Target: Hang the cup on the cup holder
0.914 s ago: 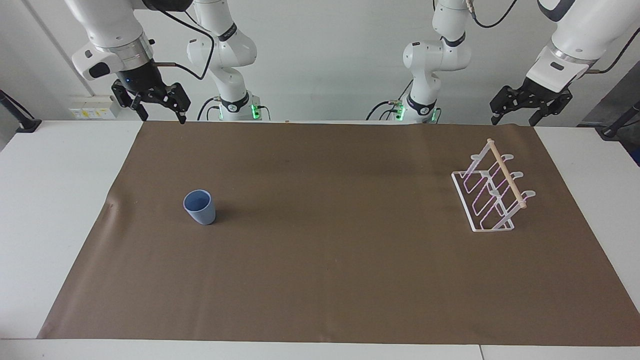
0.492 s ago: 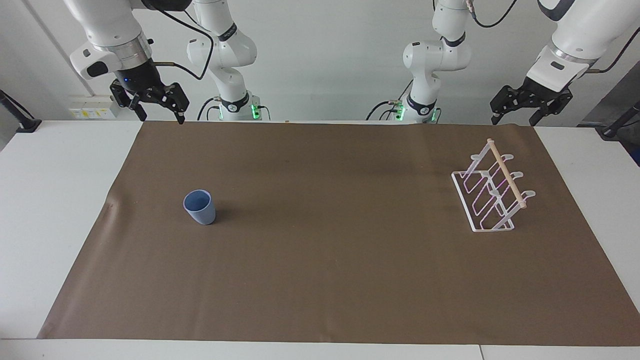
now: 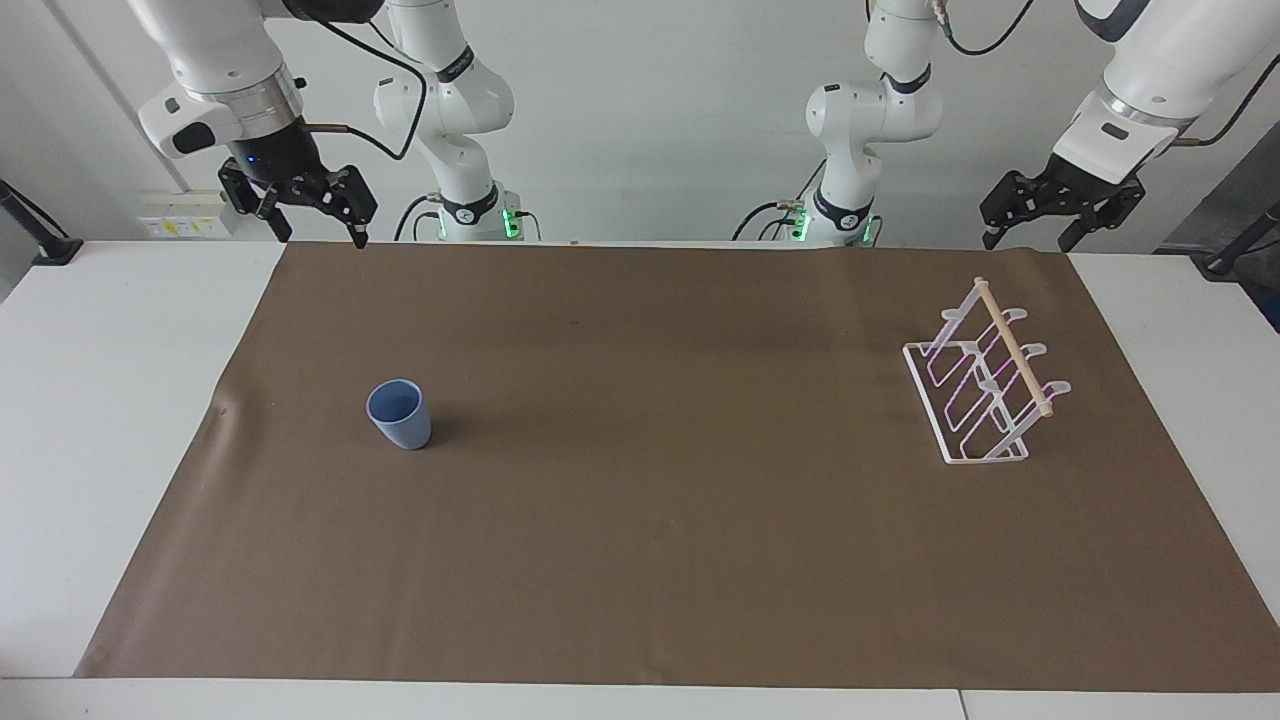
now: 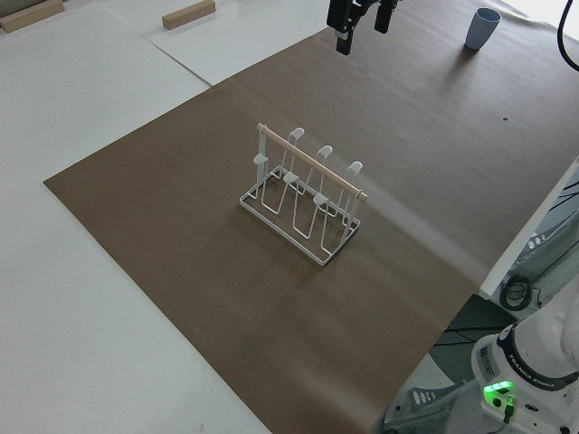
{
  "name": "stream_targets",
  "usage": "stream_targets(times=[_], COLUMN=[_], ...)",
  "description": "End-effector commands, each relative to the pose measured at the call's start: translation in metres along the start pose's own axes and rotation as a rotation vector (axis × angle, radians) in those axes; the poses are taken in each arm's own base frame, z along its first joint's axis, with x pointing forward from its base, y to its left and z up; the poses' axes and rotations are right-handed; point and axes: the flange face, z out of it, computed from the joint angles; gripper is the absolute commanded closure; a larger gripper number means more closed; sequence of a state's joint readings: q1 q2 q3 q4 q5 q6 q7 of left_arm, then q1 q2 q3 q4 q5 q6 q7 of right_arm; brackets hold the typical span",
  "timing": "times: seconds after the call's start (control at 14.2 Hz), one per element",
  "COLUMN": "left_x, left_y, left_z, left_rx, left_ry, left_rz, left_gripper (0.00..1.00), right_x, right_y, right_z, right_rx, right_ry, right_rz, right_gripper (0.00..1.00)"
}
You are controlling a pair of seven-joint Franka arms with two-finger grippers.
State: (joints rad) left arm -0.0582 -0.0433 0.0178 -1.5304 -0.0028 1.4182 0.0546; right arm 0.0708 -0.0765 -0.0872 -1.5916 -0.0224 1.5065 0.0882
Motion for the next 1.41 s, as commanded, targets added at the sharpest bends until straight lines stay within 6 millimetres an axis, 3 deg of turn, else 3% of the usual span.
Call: stream_targets(times=[0.0, 0.91, 1.34], left_x=[-0.007, -0.009, -0.013], left_y=[-0.002, -0.002, 0.008], left_z=[0.000, 0.000, 0.000], left_rx=[0.011, 0.012, 0.011], left_ry=[-0.004, -0.010, -0.036], left_rz=[-0.011, -0.010, 0.018], left_gripper=[0.00, 0.00, 0.00], right_x=[-0.001, 0.004, 0.005], right_y=[0.001, -0.001, -0.003], right_z=[-0.004, 0.001, 0.007], right_rx=[-0.011, -0.017, -0.017], right_ry=[0.019, 0.021, 0.012], right_rz=[-0.001, -0.027, -0.032], right_gripper=[0.00, 0.00, 0.00])
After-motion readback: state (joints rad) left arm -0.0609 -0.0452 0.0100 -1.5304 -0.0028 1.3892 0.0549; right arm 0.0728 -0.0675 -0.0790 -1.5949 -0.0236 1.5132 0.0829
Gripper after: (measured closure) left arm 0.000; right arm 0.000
